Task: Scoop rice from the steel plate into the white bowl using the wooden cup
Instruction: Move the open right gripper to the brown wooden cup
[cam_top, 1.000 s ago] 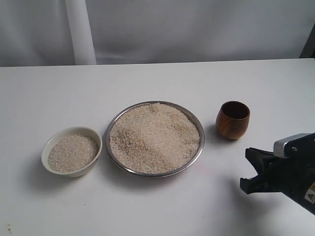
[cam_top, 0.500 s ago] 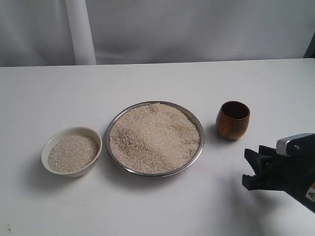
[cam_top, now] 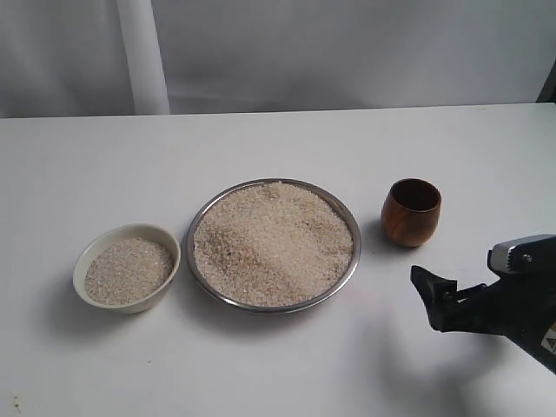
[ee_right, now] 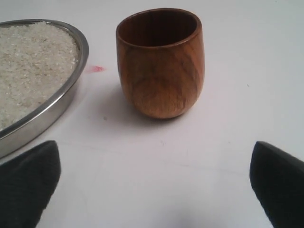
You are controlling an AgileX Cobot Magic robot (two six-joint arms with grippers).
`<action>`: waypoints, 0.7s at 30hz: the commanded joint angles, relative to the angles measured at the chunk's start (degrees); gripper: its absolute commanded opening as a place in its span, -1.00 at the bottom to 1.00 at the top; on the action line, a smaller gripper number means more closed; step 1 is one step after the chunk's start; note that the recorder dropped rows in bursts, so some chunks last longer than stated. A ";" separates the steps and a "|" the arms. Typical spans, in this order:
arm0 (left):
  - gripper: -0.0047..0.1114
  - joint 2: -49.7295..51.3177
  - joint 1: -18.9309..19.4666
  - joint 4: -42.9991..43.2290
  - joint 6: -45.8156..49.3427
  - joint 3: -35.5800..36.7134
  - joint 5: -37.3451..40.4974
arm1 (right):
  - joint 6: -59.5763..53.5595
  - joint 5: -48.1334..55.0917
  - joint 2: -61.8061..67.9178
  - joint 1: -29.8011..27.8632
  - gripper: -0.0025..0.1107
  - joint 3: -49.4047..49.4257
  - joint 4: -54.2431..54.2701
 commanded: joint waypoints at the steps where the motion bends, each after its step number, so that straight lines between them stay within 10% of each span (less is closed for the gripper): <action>1: -0.92 -0.13 0.00 0.16 -0.07 -0.20 -0.40 | 0.07 -0.93 0.15 -0.32 0.87 -1.46 -0.75; 21: -0.92 -0.13 0.00 0.16 -0.07 -0.20 -0.40 | 0.21 7.15 0.15 -0.32 0.87 -13.06 -2.22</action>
